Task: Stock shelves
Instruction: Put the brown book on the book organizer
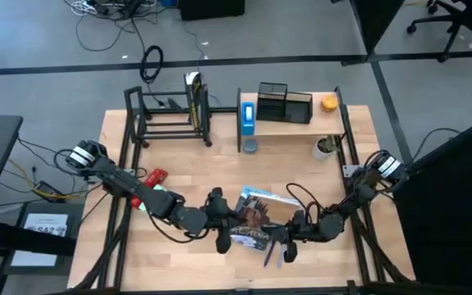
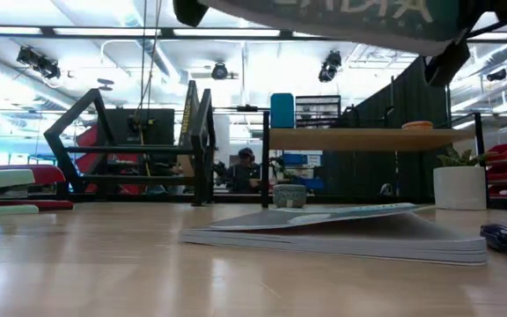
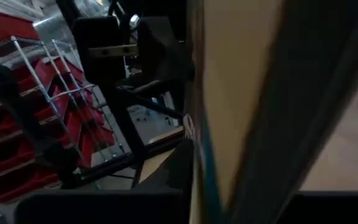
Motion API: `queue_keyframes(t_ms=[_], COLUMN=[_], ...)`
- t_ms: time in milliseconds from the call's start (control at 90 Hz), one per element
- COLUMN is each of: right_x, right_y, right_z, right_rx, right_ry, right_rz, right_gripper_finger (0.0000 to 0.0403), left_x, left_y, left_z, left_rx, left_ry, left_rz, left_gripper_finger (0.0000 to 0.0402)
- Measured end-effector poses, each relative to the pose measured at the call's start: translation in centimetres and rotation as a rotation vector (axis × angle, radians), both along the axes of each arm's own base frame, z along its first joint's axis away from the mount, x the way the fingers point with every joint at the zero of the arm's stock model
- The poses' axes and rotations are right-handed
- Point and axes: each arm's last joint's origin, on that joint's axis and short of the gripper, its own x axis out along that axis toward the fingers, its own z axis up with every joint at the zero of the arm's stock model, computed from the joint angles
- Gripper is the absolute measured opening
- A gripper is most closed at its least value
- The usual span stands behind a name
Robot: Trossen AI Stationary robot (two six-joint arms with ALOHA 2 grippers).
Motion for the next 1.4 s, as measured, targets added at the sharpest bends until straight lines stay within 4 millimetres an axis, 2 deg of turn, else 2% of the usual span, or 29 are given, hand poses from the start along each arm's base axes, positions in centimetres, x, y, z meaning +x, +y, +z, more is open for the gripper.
queue_keyframes(t_ms=[167,278,389,511,567,633,867,978,1078,1267,1400], right_x=[0.0,0.0,0.1,0.0,0.0,0.0,0.0,0.0,0.0,0.1,0.1], right_y=[0.0,0.0,-0.2,-0.2,-0.2,-0.1,0.3,0.4,0.5,0.7,0.8], right_z=[-0.9,-1.9,-2.9,-3.9,-4.3,-4.8,-6.5,-7.4,-7.8,-7.4,-7.3], right_rx=[-0.017,-0.057,-0.024,0.019,0.031,0.034,0.096,0.127,0.145,0.092,0.117], right_ry=[0.076,0.152,0.216,0.256,0.262,0.274,0.3,0.312,0.318,0.328,0.333], right_rz=[-0.05,-0.054,-0.06,-0.069,-0.067,-0.064,-0.036,-0.023,-0.011,0.054,0.093], right_gripper_finger=[0.0145,0.0196,0.0224,0.0233,0.0232,0.0229,0.0216,0.0213,0.0213,0.0212,0.0211], left_x=[-1.0,-1.6,-2.5,-3.6,-4.2,-5.0,-9.4,-10.0,-9.7,-9.4,-9.1], left_y=[0.6,1.1,1.7,2.6,4.2,6.7,14.9,17.8,20.2,24.3,25.9], left_z=[2.1,4.7,8.4,11.6,12.7,13.7,15.1,14.8,13.4,7.8,3.5], left_rx=[0.114,0.275,0.475,0.703,0.726,0.671,0.535,0.546,0.509,0.357,0.246], left_ry=[0.078,0.094,0.086,0.135,0.164,0.147,0.11,0.17,0.248,0.375,0.42], left_rz=[0.142,0.309,0.557,0.823,0.857,0.932,1.225,1.334,1.368,1.39,1.347], left_gripper_finger=[0.0002,0.0002,0.0001,0.0001,0.0001,0.0001,0.0,0.0,0.0,0.0,0.0])
